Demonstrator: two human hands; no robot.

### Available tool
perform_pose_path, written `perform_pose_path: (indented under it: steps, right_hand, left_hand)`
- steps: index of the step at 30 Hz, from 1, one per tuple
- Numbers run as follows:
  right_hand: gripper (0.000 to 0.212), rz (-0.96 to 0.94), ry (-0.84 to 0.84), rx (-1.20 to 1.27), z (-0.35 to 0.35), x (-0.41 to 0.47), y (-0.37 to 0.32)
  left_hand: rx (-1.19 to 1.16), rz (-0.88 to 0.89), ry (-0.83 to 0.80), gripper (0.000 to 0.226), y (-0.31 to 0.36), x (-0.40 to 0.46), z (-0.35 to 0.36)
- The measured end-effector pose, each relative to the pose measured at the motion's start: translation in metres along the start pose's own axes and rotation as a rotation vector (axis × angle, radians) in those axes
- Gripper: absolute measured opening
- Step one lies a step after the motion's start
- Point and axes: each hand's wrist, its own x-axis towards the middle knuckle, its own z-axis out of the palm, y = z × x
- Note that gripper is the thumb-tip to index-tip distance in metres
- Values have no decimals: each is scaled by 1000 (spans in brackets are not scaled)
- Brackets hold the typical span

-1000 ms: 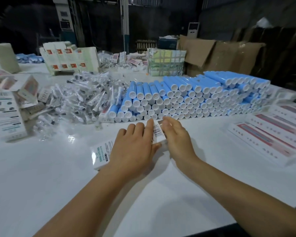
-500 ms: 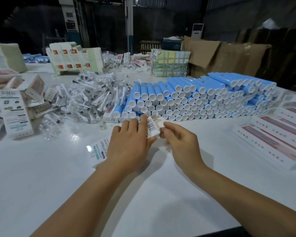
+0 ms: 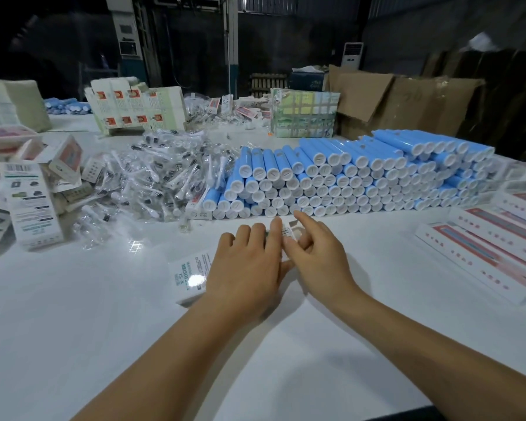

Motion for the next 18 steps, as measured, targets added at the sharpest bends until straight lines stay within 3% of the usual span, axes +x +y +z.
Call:
perform_pose_path:
  steps: [5, 13, 16, 18]
  right_hand:
    - [8, 50, 42, 101, -1, -3, -2]
    - [24, 27, -6, 4, 3, -9, -2]
    - [20, -20, -9, -47, 1, -7, -1]
    - [14, -19, 43, 65, -3, -3, -5]
  left_hand:
    - [13, -10, -6, 69, 1, 1, 0]
    - [26, 29, -12, 73, 2, -2, 0]
    - [12, 17, -2, 70, 2, -1, 1]
    - [4, -18, 4, 71, 0, 0, 0]
